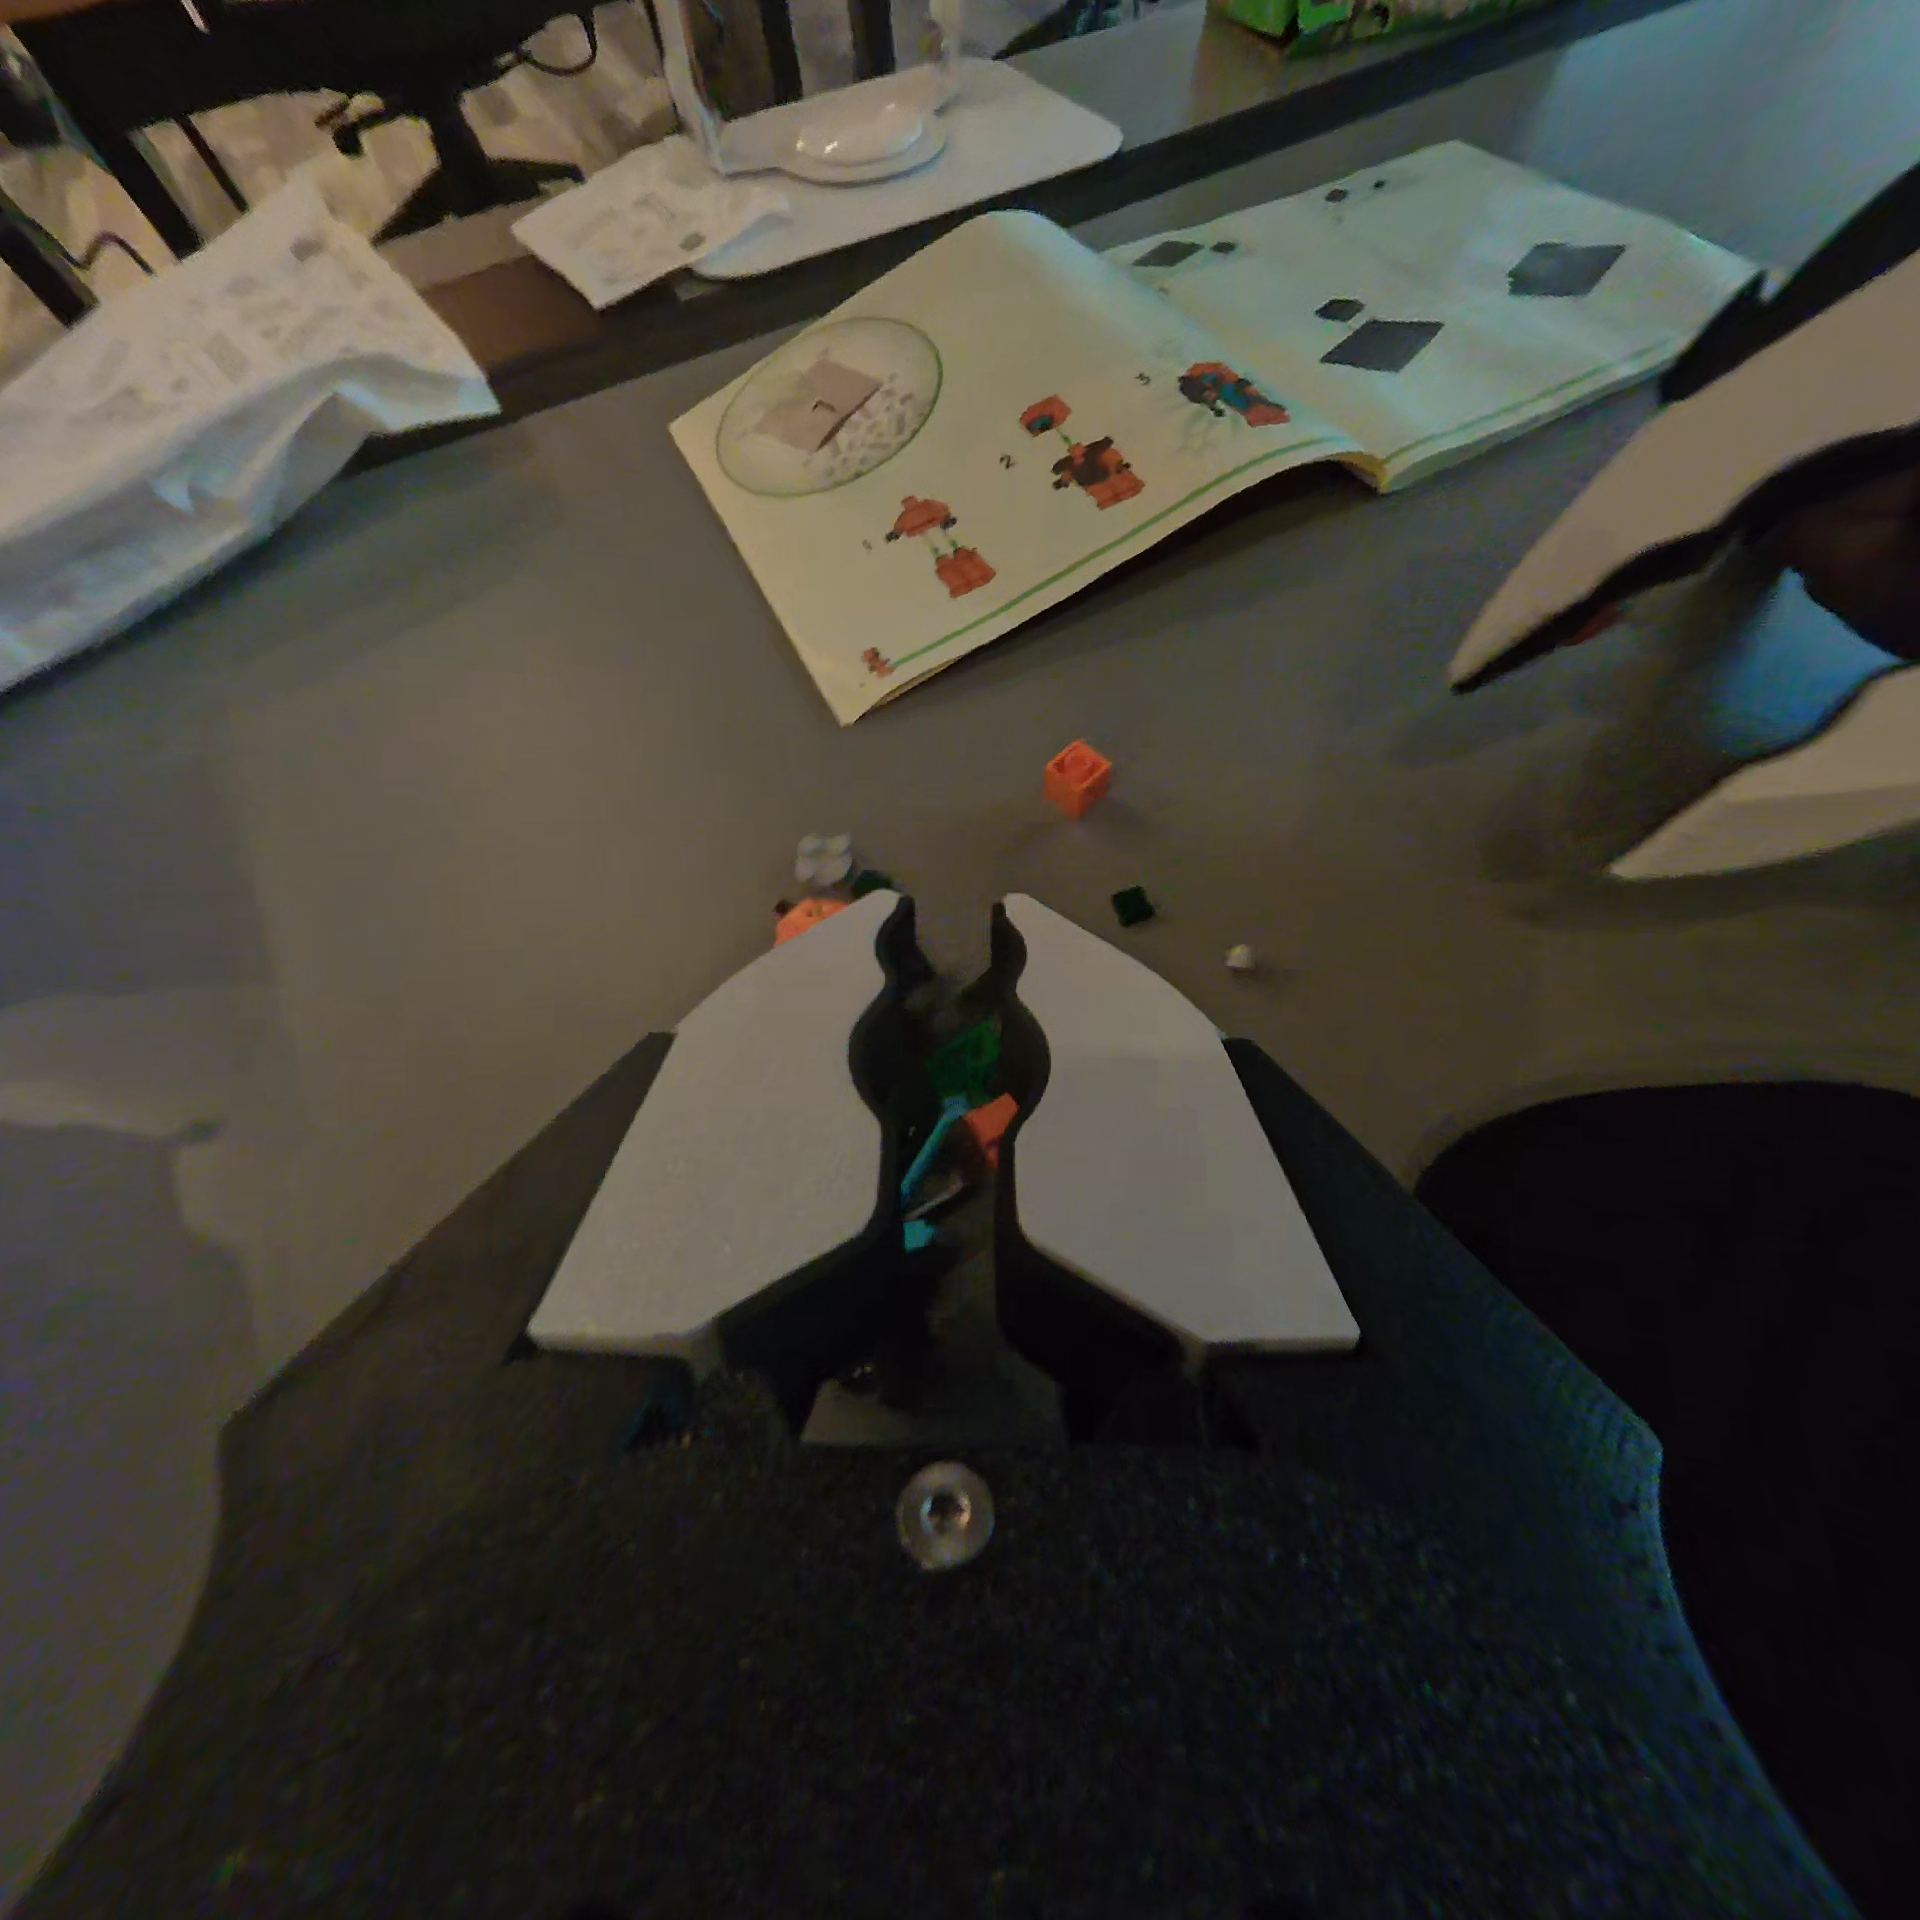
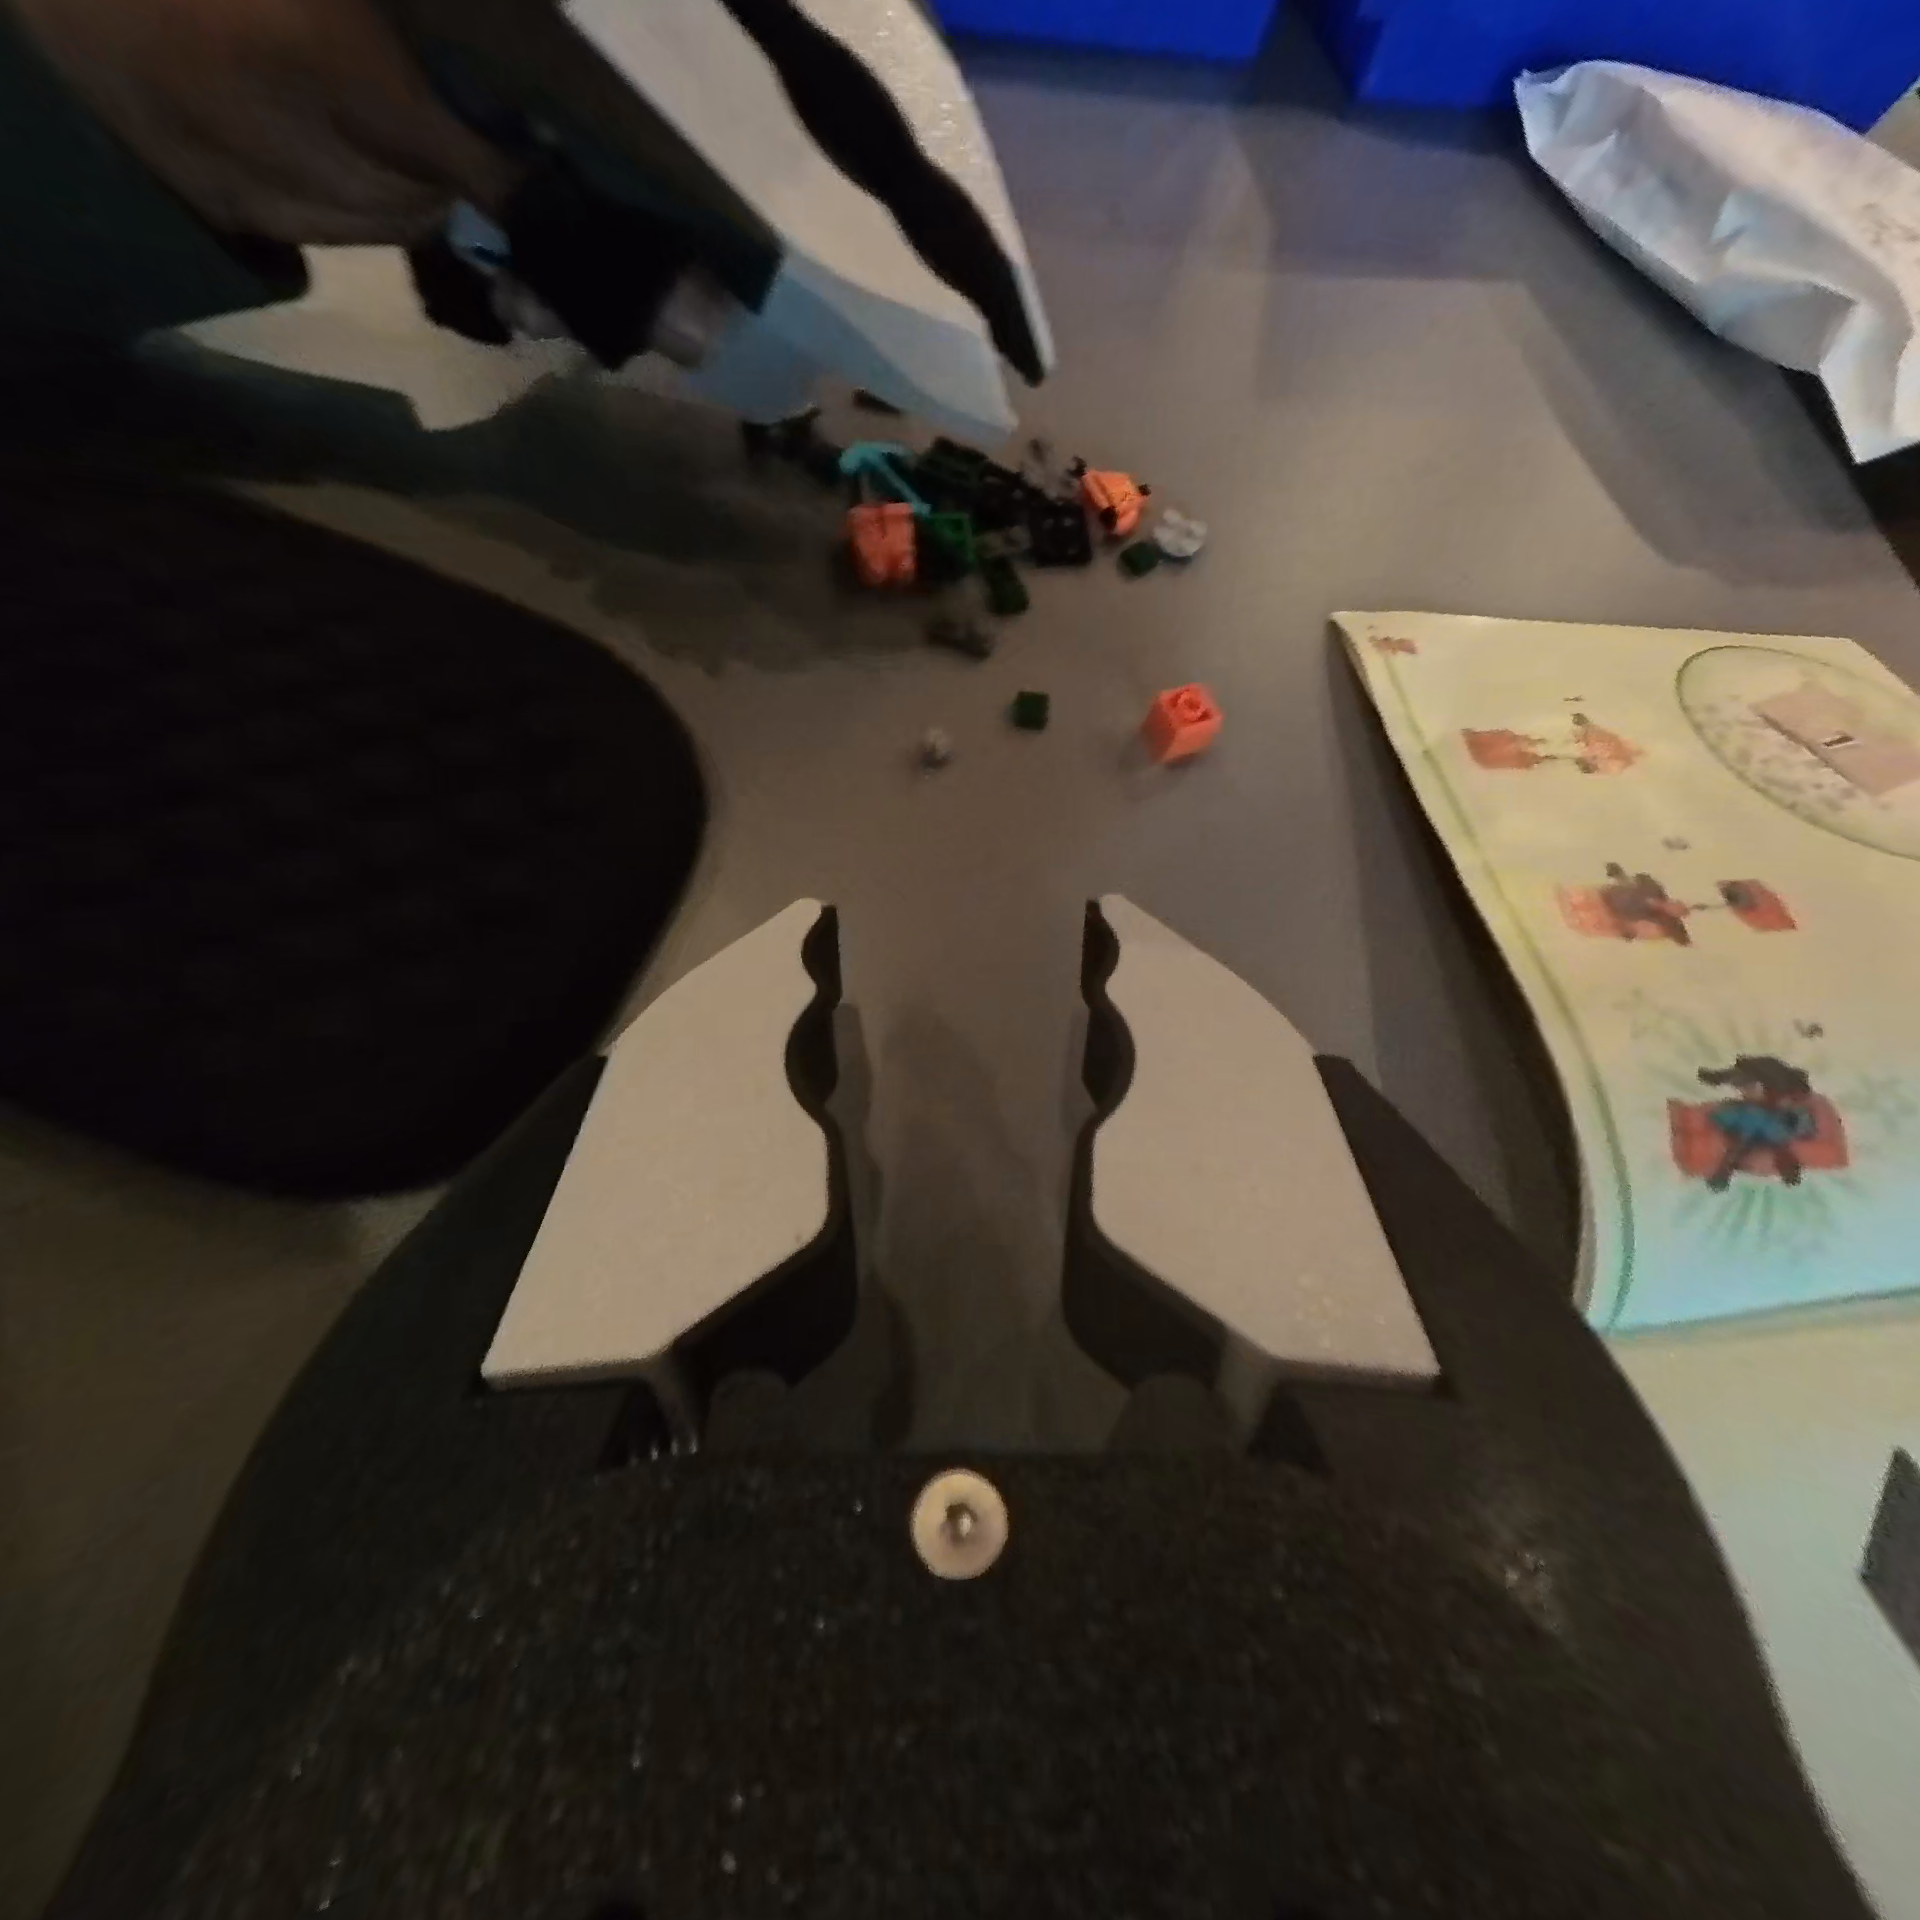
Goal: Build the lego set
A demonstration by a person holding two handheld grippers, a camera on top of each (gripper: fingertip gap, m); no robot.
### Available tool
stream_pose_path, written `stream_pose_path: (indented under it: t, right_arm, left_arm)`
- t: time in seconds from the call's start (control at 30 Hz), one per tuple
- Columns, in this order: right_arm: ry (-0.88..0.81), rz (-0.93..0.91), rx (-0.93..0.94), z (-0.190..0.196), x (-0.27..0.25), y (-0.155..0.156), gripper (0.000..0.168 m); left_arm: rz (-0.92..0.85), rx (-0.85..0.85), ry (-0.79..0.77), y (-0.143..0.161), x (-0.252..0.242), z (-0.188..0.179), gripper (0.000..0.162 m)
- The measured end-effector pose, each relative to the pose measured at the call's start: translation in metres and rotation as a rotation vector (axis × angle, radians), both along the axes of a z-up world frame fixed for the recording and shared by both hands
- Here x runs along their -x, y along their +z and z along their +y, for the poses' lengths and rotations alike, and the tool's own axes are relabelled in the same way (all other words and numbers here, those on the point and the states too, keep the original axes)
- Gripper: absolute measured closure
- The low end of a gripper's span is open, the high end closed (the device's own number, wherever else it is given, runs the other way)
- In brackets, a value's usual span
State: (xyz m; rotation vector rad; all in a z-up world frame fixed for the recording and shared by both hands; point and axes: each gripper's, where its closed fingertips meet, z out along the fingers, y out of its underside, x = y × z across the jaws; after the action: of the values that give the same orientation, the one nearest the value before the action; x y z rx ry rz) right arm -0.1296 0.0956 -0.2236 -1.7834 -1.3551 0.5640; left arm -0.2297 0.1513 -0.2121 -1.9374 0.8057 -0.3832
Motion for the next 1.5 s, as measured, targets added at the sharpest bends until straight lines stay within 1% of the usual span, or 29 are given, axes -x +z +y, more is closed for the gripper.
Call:
stream_pose_path:
  t: [0.1, 0.23, 0.4, 0.5, 0.67, 0.77, 0.87, 0.97, 1.03, 1.2, 1.3, 1.37, 1.5]
  right_arm:
    - [0.02, 0.001, -0.002, -0.009, -0.01, 0.0, 0.124]
    - [0.027, 0.034, 0.013, -0.013, -0.021, 0.001, 0.124]
    - [0.021, 0.097, 0.053, -0.014, -0.024, 0.005, 0.124]
    - [0.005, 0.101, 0.059, -0.012, -0.023, 0.004, 0.124]
    - [-0.034, 0.073, 0.049, -0.003, -0.015, -0.001, 0.124]
    - [-0.079, 0.049, 0.054, 0.004, -0.01, -0.005, 0.124]
    - [-0.135, 0.045, 0.074, 0.009, -0.007, -0.008, 0.124]
    - [-0.16, 0.045, 0.086, 0.011, -0.004, -0.005, 0.124]
    - [-0.151, 0.056, 0.081, 0.01, -0.003, 0.0, 0.124]
    - [-0.073, 0.059, 0.07, -0.004, -0.006, 0.011, 0.124]
    - [-0.04, 0.023, 0.054, -0.012, -0.012, 0.012, 0.123]
    - [-0.027, 0.031, 0.075, -0.018, -0.013, 0.012, 0.123]
    - [-0.022, 0.035, 0.052, -0.025, -0.01, 0.01, 0.127]
  left_arm:
    - [0.016, -0.026, 0.012, 0.002, -0.009, 0.0, 0.149]
    - [-0.003, -0.024, 0.045, 0.003, -0.017, -0.001, 0.149]
    - [-0.012, -0.065, 0.112, 0.006, -0.013, 0.001, 0.15]
    - [-0.04, -0.055, 0.115, 0.008, -0.01, 0.0, 0.15]
    - [-0.004, -0.002, 0.018, 0.002, -0.004, -0.004, 0.152]
    - [0.03, 0.002, -0.076, 0.0, 0.002, -0.002, 0.148]
    - [0.03, 0.006, -0.168, 0.001, 0.006, 0.003, 0.145]
    - [0.019, 0.061, -0.214, 0.0, 0.011, 0.006, 0.145]
    - [0.034, 0.093, -0.193, 0.0, 0.016, 0.004, 0.143]
    - [0.048, 0.008, -0.111, 0.01, 0.017, -0.015, 0.143]
    - [0.047, -0.036, -0.065, 0.012, 0.012, -0.024, 0.144]
    - [0.027, -0.033, -0.039, 0.014, 0.008, -0.029, 0.144]
    - [0.024, -0.047, -0.029, 0.02, 0.002, -0.04, 0.144]
